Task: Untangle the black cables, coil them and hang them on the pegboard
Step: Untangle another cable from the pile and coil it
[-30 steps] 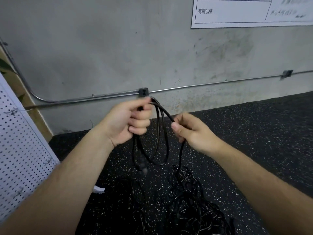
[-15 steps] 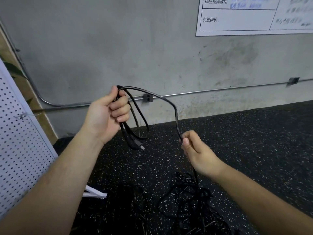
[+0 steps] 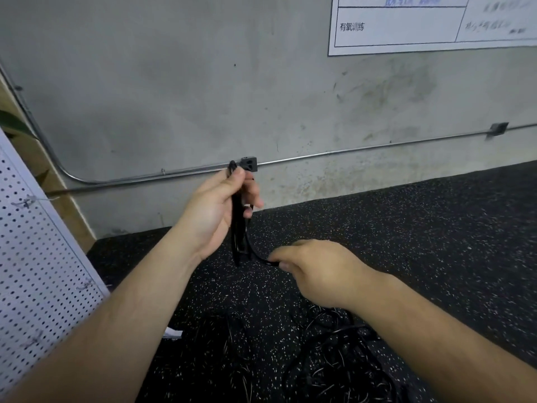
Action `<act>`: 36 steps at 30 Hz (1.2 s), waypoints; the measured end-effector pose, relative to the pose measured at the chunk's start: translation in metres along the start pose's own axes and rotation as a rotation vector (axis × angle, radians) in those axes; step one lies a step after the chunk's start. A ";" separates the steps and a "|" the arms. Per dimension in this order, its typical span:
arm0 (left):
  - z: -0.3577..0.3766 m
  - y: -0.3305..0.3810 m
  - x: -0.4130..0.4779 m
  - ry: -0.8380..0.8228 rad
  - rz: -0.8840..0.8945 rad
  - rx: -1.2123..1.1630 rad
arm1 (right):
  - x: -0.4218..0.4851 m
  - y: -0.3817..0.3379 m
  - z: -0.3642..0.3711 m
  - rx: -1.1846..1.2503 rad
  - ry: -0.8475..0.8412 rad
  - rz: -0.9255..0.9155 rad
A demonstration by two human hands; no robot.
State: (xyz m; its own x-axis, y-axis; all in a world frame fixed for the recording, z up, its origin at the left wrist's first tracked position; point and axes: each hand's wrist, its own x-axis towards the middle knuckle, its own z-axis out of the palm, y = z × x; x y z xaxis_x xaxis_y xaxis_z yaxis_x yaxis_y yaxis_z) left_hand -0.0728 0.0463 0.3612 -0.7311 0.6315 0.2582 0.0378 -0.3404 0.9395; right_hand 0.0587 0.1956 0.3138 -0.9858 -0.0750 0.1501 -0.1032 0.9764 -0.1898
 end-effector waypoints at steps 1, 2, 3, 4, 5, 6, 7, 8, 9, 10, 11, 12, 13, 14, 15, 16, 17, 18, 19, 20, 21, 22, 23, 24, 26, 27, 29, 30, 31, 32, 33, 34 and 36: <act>0.003 -0.003 -0.001 -0.011 -0.003 0.089 | 0.001 -0.003 -0.002 0.003 0.018 -0.003; 0.007 -0.007 -0.003 -0.035 -0.008 0.184 | 0.002 -0.006 -0.003 0.040 0.047 -0.004; 0.010 -0.010 -0.005 -0.066 -0.012 0.281 | 0.003 -0.008 -0.005 0.098 0.084 -0.004; 0.014 -0.015 -0.006 -0.093 -0.018 0.374 | 0.004 -0.010 -0.008 0.159 0.123 -0.002; 0.016 -0.018 -0.007 -0.108 -0.024 0.469 | 0.005 -0.010 -0.010 0.213 0.157 0.002; 0.017 -0.021 -0.008 -0.111 -0.023 0.566 | 0.005 -0.010 -0.013 0.260 0.196 0.005; 0.019 -0.023 -0.009 -0.108 -0.015 0.656 | 0.006 -0.008 -0.015 0.301 0.236 0.008; 0.019 -0.025 -0.010 -0.107 -0.007 0.728 | 0.006 -0.007 -0.016 0.339 0.278 0.010; 0.020 -0.025 -0.010 -0.111 -0.007 0.780 | 0.005 -0.007 -0.018 0.379 0.316 0.015; 0.021 -0.024 -0.010 -0.120 -0.012 0.819 | 0.005 -0.007 -0.018 0.419 0.346 0.027; 0.022 -0.024 -0.010 -0.128 -0.017 0.835 | 0.005 -0.007 -0.018 0.457 0.376 0.045; 0.024 -0.024 -0.009 -0.126 -0.026 0.807 | 0.006 -0.007 -0.018 0.497 0.416 0.069; 0.025 -0.024 -0.009 -0.100 -0.042 0.730 | 0.007 -0.006 -0.017 0.546 0.460 0.105; 0.025 -0.024 -0.007 -0.051 -0.065 0.623 | 0.007 -0.005 -0.017 0.624 0.489 0.145; 0.025 -0.021 -0.007 0.003 -0.081 0.496 | 0.006 -0.001 -0.014 0.729 0.488 0.174; 0.022 -0.016 -0.005 0.050 -0.082 0.360 | 0.005 0.005 -0.009 0.830 0.450 0.193; 0.019 -0.009 -0.004 0.089 -0.067 0.229 | 0.003 0.013 -0.002 0.878 0.380 0.201; 0.013 -0.001 -0.002 0.124 -0.043 0.108 | -0.001 0.021 0.007 0.864 0.290 0.206; 0.006 0.008 0.001 0.160 -0.017 0.008 | -0.004 0.028 0.018 0.813 0.196 0.216; -0.001 0.015 0.003 0.197 0.007 -0.067 | -0.006 0.034 0.028 0.759 0.118 0.226; -0.007 0.020 0.005 0.233 0.027 -0.112 | -0.008 0.039 0.036 0.721 0.066 0.241; -0.011 0.021 0.006 0.260 0.037 -0.141 | -0.009 0.042 0.043 0.696 0.031 0.257; -0.012 0.020 0.007 0.272 0.040 -0.162 | -0.009 0.045 0.048 0.663 0.004 0.274; -0.012 0.018 0.007 0.267 0.037 -0.172 | -0.008 0.045 0.049 0.625 -0.016 0.283; -0.011 0.013 0.007 0.228 0.026 -0.119 | -0.004 0.046 0.050 0.567 -0.026 0.293; -0.010 0.010 0.007 0.201 0.023 -0.059 | -0.002 0.046 0.048 0.554 -0.004 0.299; -0.010 0.007 0.008 0.162 0.008 0.101 | 0.003 0.048 0.043 0.573 0.084 0.321; -0.011 0.005 0.008 0.159 -0.007 0.197 | 0.005 0.049 0.039 0.603 0.138 0.332; -0.012 0.003 0.008 0.159 -0.030 0.296 | 0.006 0.049 0.036 0.637 0.192 0.343; -0.012 0.000 0.007 0.155 -0.059 0.376 | 0.008 0.049 0.031 0.664 0.247 0.349; -0.013 -0.002 0.007 0.144 -0.094 0.419 | 0.009 0.048 0.027 0.672 0.297 0.351; -0.013 -0.004 0.006 0.129 -0.133 0.425 | 0.009 0.048 0.023 0.661 0.341 0.347; -0.013 -0.006 0.004 0.093 -0.206 0.374 | 0.010 0.047 0.019 0.611 0.390 0.337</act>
State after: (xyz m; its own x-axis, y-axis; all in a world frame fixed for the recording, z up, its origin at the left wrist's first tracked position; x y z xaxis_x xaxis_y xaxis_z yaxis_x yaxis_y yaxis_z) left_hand -0.0853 0.0419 0.3534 -0.8066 0.5888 0.0519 0.1166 0.0725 0.9905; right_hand 0.0418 0.2365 0.2885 -0.8709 0.3915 0.2971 0.0266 0.6412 -0.7669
